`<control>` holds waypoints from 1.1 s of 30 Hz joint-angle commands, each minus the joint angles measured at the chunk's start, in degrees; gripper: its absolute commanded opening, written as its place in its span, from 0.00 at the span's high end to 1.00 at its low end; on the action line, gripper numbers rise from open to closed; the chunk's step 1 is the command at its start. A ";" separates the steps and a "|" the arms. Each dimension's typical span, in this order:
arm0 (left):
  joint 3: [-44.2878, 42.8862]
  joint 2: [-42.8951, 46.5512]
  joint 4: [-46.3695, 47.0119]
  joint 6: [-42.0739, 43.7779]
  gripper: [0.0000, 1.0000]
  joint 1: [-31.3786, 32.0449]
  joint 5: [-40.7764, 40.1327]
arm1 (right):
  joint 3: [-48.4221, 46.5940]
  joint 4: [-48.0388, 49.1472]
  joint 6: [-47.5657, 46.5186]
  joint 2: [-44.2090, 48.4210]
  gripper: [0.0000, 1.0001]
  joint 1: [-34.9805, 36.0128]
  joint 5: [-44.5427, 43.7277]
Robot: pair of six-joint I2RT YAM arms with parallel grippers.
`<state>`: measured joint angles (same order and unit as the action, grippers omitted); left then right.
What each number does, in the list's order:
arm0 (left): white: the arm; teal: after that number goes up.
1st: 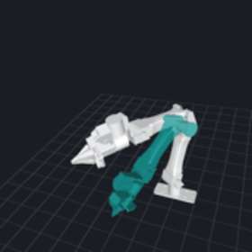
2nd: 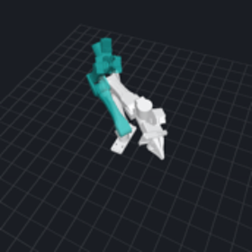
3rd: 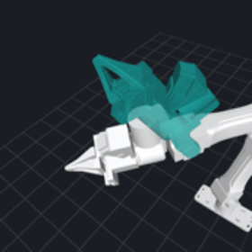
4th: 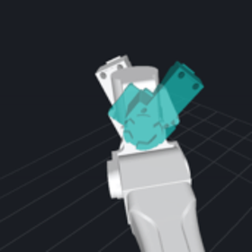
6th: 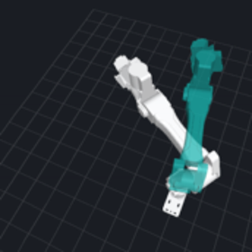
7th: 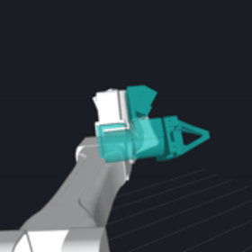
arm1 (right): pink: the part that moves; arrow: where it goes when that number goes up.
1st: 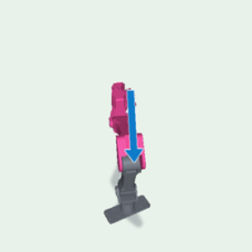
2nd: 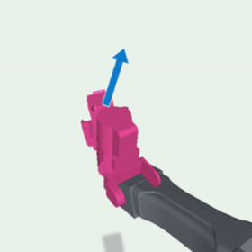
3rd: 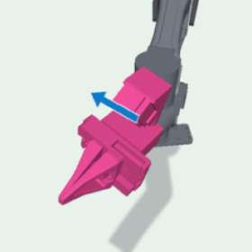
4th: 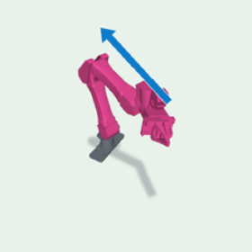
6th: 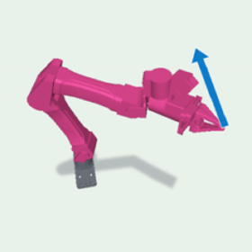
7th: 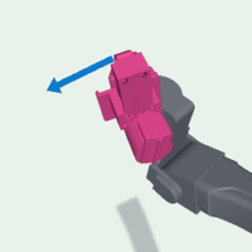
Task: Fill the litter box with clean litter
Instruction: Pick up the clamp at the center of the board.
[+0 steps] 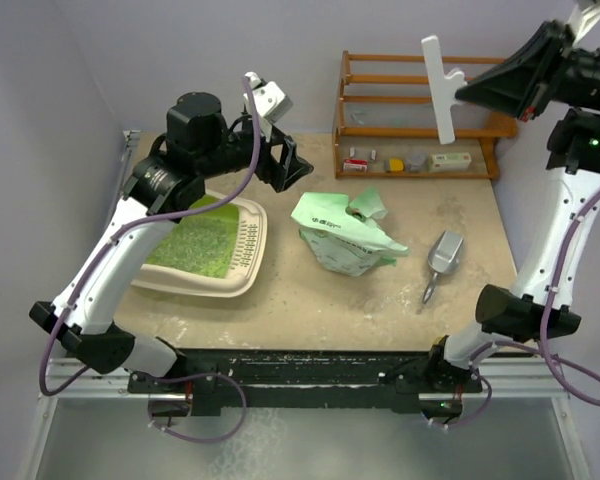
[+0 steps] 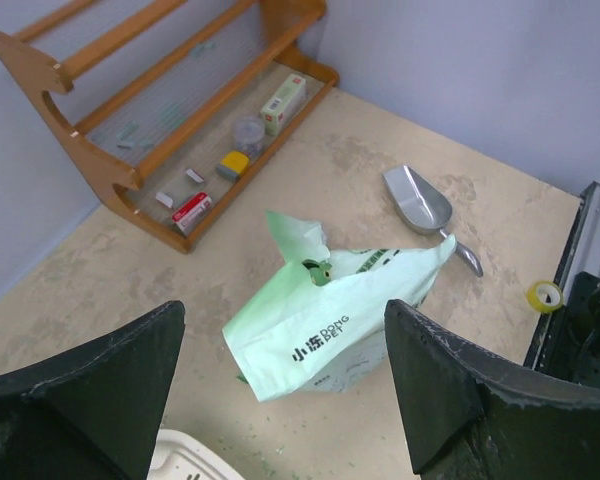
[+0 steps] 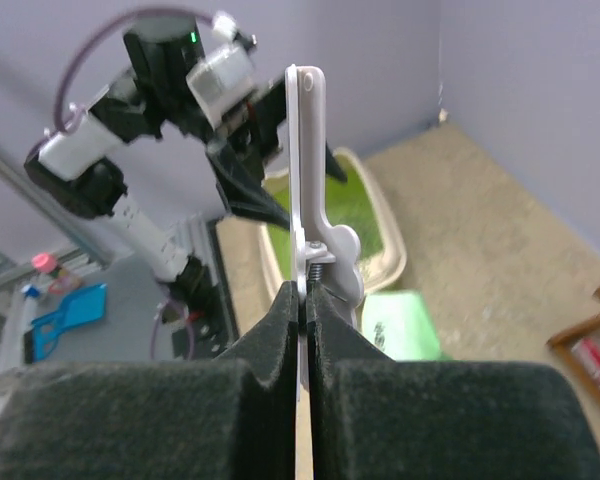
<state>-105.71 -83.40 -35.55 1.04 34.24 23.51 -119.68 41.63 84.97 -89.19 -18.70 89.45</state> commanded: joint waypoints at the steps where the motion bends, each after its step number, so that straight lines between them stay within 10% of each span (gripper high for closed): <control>1: 2.10 3.92 6.46 -1.62 0.22 -0.06 -4.85 | -20.40 -26.36 -15.14 -6.05 1.00 -0.27 -7.27; 9: 5.43 6.75 8.01 1.40 0.22 -0.05 -11.91 | -28.92 -98.07 -83.58 -6.48 1.00 9.35 -52.31; 18: 5.89 7.48 1.85 15.25 0.13 -0.05 -1.38 | 13.20 -105.89 -122.52 14.27 1.00 14.83 -54.24; 33: 8.58 0.78 8.57 15.93 0.07 -0.05 12.12 | 21.00 -129.82 -146.62 24.96 1.00 17.30 -45.87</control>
<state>-95.83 -80.42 -33.52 18.92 34.24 30.61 -99.94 -81.69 -56.86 -60.18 -2.70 45.01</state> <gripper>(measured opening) 0.933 0.009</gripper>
